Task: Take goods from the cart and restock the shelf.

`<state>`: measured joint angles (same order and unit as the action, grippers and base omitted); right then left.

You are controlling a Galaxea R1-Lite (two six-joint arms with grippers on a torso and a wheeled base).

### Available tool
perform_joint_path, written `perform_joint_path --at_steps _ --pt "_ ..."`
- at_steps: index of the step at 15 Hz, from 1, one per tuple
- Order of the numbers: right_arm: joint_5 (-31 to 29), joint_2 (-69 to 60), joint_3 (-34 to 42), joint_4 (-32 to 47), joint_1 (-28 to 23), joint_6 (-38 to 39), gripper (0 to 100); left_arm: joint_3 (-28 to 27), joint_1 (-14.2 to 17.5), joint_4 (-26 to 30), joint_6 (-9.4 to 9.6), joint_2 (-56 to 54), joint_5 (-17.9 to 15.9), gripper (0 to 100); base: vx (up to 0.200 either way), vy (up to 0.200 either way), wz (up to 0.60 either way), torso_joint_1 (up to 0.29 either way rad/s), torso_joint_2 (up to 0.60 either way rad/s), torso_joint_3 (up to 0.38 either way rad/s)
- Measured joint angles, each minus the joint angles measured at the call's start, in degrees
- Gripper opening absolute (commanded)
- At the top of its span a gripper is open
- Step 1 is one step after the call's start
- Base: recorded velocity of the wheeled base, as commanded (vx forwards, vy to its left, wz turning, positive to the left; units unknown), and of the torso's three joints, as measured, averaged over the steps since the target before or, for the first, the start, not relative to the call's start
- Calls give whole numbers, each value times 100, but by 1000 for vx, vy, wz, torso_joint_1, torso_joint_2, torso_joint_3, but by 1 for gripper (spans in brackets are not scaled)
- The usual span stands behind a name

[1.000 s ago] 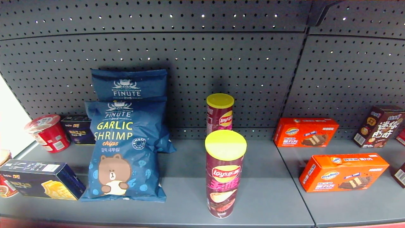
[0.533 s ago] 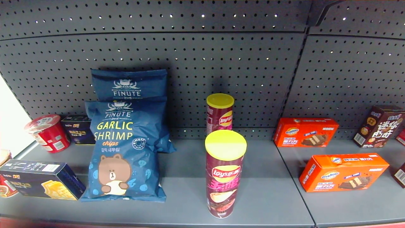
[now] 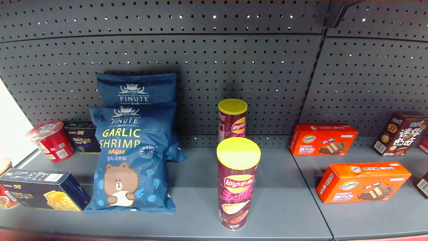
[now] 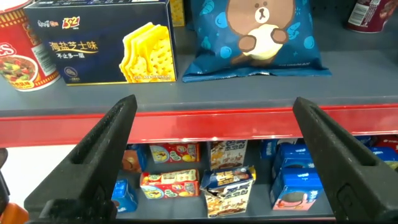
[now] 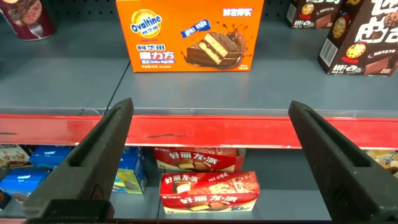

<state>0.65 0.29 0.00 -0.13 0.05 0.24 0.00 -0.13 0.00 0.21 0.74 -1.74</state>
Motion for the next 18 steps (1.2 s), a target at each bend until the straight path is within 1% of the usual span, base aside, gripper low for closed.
perform_joint_path --at_steps 4,6,7,8,18 --pt "1 0 0 -2 2 -4 100 0 0 0 1 0 0 100 0 0 0 0 0 0" --pt "4 0 0 -2 2 -4 100 0 0 0 34 0 -33 100 0 0 0 0 0 0" --pt "1 0 0 -2 2 -6 100 0 0 0 34 0 -28 100 0 0 0 0 0 0" --pt "1 0 0 -2 5 -6 100 0 -5 0 26 0 -22 100 -200 0 0 2 2 2" --pt "1 -7 0 0 2 -6 100 0 -5 0 12 2 -20 100 0 0 0 0 0 0"
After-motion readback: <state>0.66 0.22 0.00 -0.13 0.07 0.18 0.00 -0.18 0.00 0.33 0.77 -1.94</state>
